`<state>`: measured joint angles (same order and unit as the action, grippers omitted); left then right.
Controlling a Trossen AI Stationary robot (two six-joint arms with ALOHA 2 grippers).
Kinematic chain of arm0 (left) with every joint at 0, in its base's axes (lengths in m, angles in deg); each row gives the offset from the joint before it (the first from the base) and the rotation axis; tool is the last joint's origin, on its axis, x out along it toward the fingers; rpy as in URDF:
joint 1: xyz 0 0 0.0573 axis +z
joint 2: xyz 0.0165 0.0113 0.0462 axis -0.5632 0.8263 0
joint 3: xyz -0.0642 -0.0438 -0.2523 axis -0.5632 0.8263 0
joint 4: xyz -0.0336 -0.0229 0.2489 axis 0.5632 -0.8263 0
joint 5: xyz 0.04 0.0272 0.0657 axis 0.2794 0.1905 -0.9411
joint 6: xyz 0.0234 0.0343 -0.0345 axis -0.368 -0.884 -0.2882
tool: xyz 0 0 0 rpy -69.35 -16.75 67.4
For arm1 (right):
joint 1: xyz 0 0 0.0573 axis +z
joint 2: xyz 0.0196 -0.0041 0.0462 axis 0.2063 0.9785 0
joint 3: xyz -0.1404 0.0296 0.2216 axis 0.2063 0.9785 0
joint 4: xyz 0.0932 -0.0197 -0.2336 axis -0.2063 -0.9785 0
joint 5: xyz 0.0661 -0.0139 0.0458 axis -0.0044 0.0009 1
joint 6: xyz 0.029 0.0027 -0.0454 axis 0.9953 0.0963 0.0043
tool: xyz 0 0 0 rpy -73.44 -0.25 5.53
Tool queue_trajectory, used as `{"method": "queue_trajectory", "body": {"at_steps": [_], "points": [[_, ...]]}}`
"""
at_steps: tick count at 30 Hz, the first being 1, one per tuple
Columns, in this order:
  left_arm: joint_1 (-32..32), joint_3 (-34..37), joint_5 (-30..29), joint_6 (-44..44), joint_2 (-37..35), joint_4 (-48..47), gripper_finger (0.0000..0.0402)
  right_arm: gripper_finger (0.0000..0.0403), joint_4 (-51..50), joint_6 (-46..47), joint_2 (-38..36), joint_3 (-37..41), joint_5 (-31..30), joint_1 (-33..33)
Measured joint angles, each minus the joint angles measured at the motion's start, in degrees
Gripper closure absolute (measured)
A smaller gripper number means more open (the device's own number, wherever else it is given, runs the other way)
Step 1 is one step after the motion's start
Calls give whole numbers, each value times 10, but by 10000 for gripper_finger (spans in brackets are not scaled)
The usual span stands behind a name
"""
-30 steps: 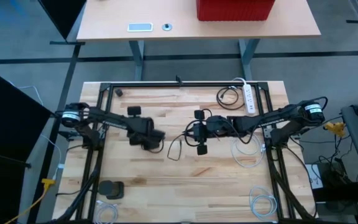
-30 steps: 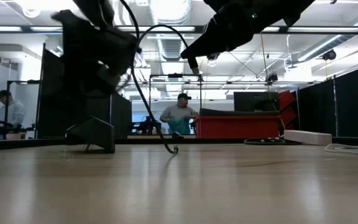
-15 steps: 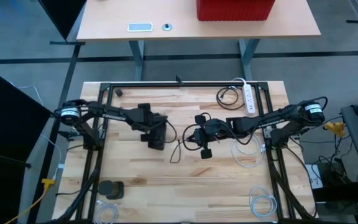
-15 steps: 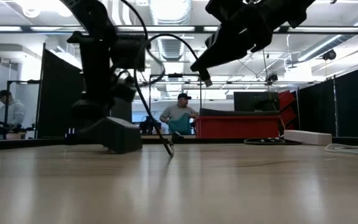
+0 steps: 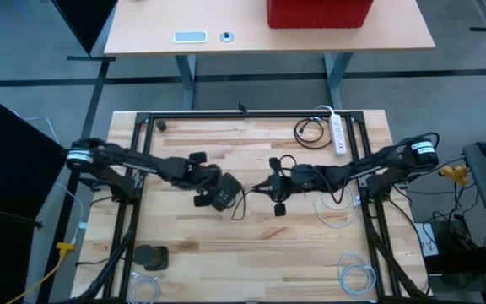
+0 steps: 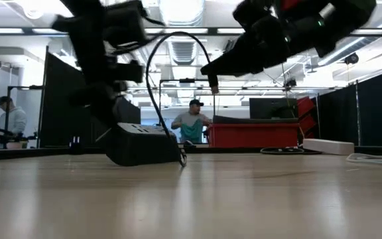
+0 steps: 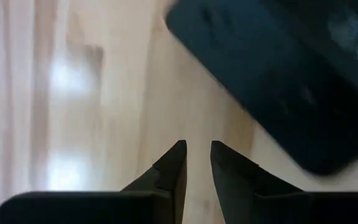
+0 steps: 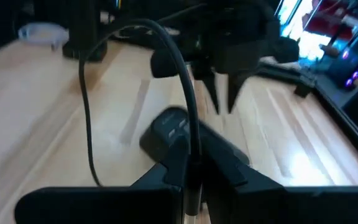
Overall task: Insert USB
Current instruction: Insert the black charger cable into the top black outlet extension
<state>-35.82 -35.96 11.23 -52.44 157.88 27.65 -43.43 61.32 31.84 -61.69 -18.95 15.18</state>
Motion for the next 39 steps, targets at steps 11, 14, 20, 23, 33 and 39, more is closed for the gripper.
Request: {"method": "queue_trajectory", "body": {"at_steps": [11,14,20,23,33,39], "points": [[-10,177,114,71,-58,313,359,386,143,33,164,-33,0,12],[-19,174,112,62,-41,334,359,386,204,27,189,-35,-1,11],[-29,165,107,67,-5,346,359,386,261,21,224,-34,-1,12],[-31,166,105,70,13,365,359,386,294,-1,247,-33,8,12],[-51,168,68,66,56,443,359,386,376,-28,256,-32,145,-36],[-60,169,58,74,64,487,359,386,419,-9,291,-52,200,-56]]}}
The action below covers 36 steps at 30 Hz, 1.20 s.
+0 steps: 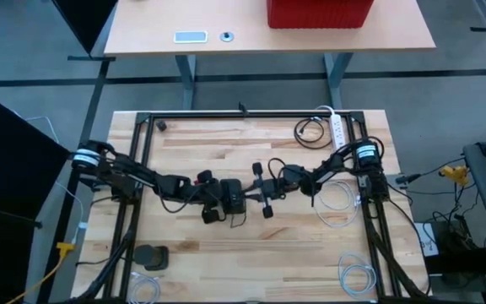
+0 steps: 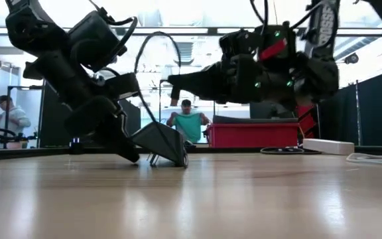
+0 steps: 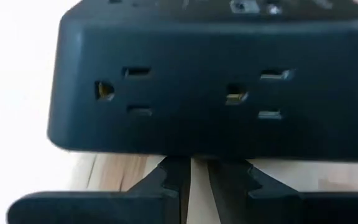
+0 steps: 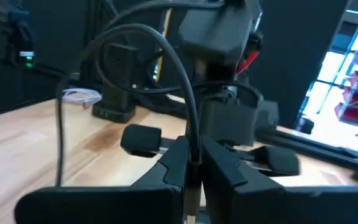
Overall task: Insert USB
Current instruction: Insert the black charger cable into the top black outlet extension
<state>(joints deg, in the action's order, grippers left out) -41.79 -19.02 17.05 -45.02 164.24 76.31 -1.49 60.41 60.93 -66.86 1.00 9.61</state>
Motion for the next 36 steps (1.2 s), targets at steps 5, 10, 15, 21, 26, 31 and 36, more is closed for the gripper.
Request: {"method": "queue_trajectory", "body": {"at_steps": [5,10,15,21,26,31,36], "points": [[0,1,-4,10,10,17,359,386,67,24,64,-17,11,-1],[0,4,-2,35,8,17,359,386,97,34,76,-16,13,-15],[0,3,1,38,6,20,359,386,97,29,76,-20,26,-14],[0,3,1,47,6,21,359,386,96,37,76,-20,25,-14],[0,3,1,51,6,22,359,386,96,40,94,-24,20,-13],[0,3,1,54,6,21,359,386,98,41,104,-30,5,-11],[0,3,1,55,6,23,359,386,95,43,100,-32,0,-11]]}}
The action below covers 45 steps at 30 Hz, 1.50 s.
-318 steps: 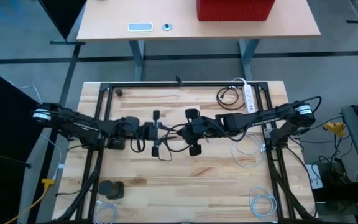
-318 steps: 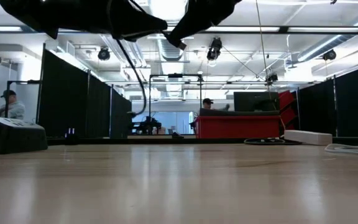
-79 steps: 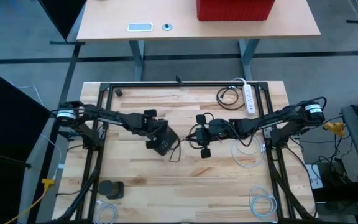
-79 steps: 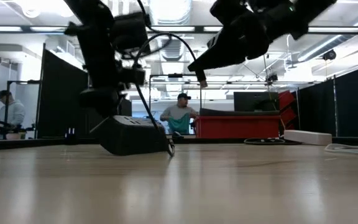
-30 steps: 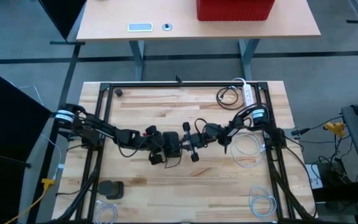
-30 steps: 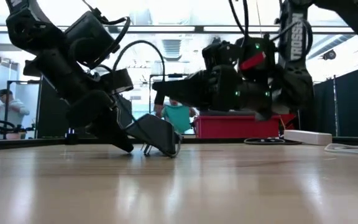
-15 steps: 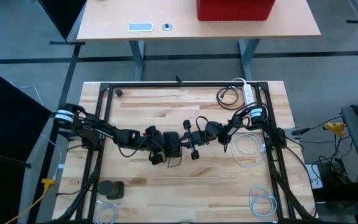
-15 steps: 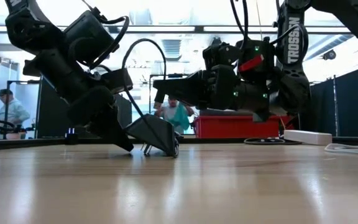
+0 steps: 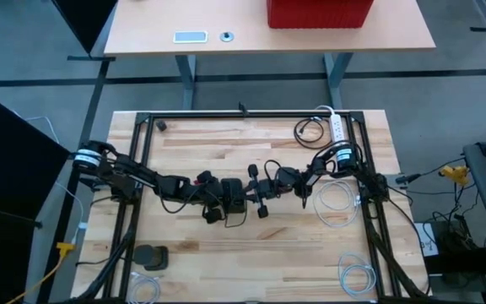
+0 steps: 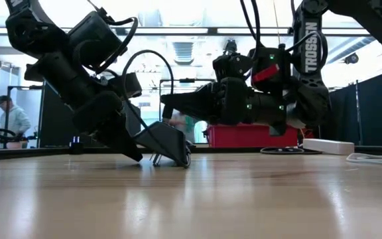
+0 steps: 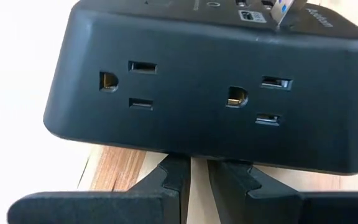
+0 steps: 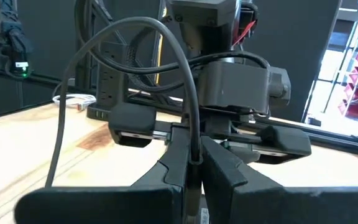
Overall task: Insert USB
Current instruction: Insert the black charger cable into the top black outlet extension, then move the black charger adapter to the center of the table
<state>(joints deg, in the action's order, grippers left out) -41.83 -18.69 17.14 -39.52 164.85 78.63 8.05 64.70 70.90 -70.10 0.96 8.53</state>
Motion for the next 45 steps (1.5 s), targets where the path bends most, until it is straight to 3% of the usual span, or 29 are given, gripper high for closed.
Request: {"method": "queue_trajectory", "body": {"at_steps": [31,40,45], "points": [[-3,-1,0,50,-18,-40,359,383,-78,-4,-5,0,-5,4],[-6,-1,-14,120,-102,-239,359,238,-315,-16,-114,1,-21,4],[-27,-1,-53,131,-173,-274,359,187,-459,-54,-209,0,-20,6]]}}
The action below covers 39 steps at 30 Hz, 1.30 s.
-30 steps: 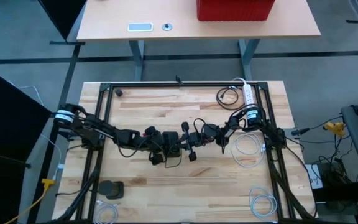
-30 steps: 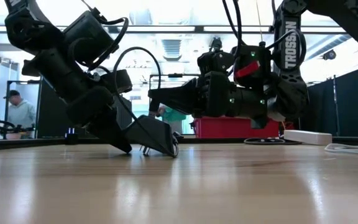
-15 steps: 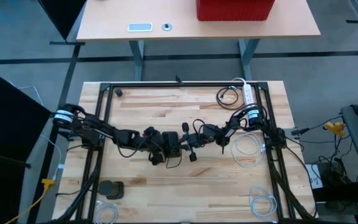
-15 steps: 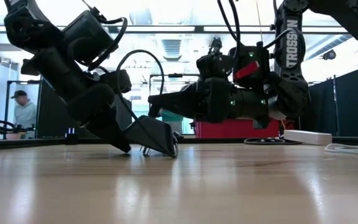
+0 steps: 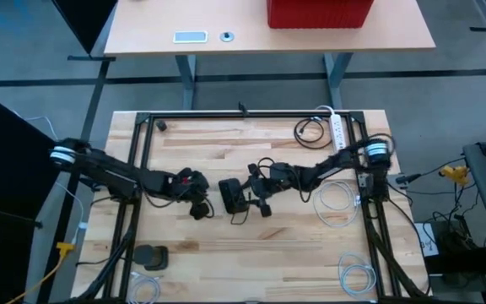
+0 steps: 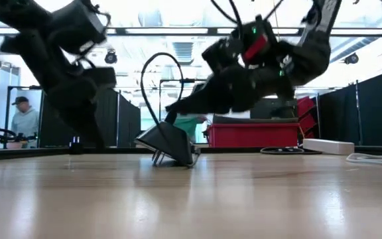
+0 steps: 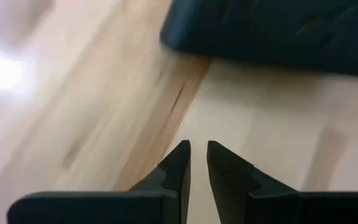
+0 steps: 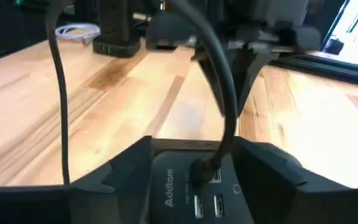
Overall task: Insert USB
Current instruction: Move the black charger adapter to the center of the table
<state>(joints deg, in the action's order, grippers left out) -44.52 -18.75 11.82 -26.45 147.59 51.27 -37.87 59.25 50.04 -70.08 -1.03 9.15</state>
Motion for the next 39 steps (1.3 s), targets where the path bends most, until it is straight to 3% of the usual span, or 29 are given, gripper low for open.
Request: {"method": "queue_trajectory", "body": {"at_steps": [5,9,11,16,22,28,39], "points": [[-35,0,-136,-5,-66,-4,359,159,-163,-52,-83,-1,-8,-3],[-56,0,-292,-25,-106,1,359,159,-205,-75,-81,-1,-31,-10],[-61,0,-324,-42,-124,4,359,165,-196,-69,-64,-1,-35,-11],[-64,-7,-329,-72,-181,-31,359,187,-180,-35,-21,0,-83,-10],[-63,-8,-335,-78,-279,-116,359,212,-162,21,20,-31,-87,3],[-65,3,-303,-77,-336,-140,359,232,-163,58,105,-128,-85,22],[-66,4,-262,-55,-344,-194,359,255,-171,90,231,-329,-96,20]]}}
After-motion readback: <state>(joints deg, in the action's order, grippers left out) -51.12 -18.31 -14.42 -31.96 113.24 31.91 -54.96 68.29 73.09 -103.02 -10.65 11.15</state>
